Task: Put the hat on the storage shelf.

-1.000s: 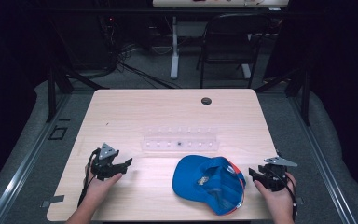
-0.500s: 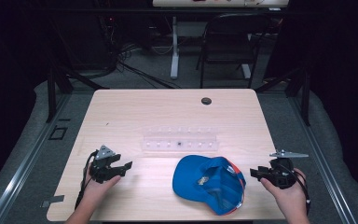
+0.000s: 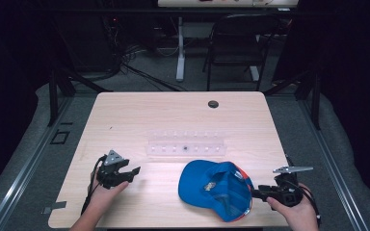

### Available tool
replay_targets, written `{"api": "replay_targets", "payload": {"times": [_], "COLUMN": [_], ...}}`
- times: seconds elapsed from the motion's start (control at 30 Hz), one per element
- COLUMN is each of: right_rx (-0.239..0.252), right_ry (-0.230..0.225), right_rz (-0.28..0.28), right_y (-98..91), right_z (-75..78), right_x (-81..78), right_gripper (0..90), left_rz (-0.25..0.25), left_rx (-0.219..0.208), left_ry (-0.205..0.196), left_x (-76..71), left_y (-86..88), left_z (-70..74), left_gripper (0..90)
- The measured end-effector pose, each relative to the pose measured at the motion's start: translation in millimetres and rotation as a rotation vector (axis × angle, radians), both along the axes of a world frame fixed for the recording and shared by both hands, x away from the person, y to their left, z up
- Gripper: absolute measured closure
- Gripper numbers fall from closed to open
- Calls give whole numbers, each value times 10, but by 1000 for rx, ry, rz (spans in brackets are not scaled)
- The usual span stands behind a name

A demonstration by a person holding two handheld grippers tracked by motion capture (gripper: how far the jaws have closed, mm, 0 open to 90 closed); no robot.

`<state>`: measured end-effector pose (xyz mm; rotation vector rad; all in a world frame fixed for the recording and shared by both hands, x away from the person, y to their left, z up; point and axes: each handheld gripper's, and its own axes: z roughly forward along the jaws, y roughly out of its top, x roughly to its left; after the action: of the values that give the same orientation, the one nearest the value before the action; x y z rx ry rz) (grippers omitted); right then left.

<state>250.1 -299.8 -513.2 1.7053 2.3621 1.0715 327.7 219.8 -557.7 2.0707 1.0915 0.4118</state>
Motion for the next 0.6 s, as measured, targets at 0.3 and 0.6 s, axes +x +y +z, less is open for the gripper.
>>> {"api": "replay_targets", "payload": {"times": [0.3,0.6], "right_rx": [36,91], "right_ry": [33,98], "right_rz": [11,14], "right_y": [50,67], "right_z": [-124,-271], "right_x": [-10,12], "right_gripper": [552,588], "left_rz": [-11,-4], "left_rx": [6,-3], "left_ry": [7,10], "left_x": [4,8], "left_y": [-29,-20], "left_z": [-16,-22], "left_gripper": [426,428]}}
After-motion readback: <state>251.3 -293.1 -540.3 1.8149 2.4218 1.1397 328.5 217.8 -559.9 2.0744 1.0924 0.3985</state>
